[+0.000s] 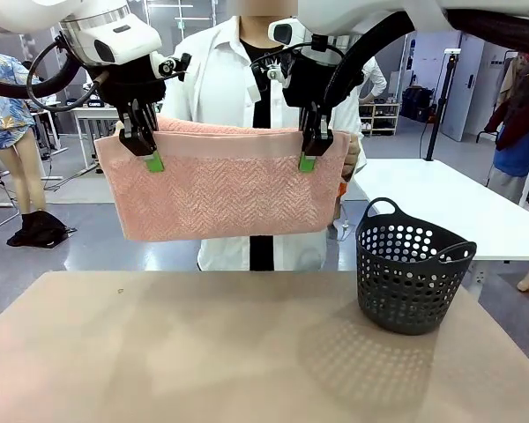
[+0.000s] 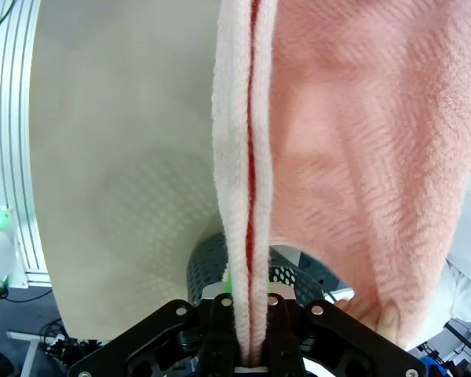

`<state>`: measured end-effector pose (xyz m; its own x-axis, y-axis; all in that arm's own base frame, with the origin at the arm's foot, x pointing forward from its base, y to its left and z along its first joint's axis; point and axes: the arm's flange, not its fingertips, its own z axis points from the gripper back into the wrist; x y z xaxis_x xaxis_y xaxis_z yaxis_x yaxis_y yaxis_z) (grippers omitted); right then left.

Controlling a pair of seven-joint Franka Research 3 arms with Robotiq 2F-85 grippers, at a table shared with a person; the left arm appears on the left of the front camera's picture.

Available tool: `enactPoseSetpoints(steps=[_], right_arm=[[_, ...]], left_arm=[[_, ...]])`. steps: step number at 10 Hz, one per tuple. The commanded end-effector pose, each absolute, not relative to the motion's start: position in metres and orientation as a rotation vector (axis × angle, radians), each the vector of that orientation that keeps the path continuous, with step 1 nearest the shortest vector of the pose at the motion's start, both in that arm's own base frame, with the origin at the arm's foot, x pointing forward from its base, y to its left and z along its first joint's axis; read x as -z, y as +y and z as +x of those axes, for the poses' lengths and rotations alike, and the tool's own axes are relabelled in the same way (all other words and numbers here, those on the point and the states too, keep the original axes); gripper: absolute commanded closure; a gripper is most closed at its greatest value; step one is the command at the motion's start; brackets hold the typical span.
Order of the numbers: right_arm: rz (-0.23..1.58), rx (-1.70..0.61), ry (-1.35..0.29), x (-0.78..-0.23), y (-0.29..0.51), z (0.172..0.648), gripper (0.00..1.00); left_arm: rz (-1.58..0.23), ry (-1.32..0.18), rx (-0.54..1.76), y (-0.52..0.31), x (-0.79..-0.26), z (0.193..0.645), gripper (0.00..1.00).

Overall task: Fold the towel.
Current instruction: Release the end of the 100 cm Hotel Towel you were holding.

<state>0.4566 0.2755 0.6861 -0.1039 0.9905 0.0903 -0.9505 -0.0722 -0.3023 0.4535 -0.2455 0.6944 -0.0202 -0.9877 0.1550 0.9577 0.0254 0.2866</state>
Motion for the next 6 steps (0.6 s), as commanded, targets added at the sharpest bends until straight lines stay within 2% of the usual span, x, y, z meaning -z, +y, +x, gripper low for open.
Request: enactPoseSetpoints(steps=[1,6], right_arm=[[-0.168,-1.652,-0.324,-0.6872,0.2746,0.4574,1.00],[-0.168,-1.652,-0.324,-0.6872,0.2746,0.4574,1.00]], left_arm=[[0.108,-0.357,1.556,-0.2442,-0.6966,0.4535,1.00],[0.108,-0.357,1.556,-0.2442,-0.6966,0.4535,1.00]])
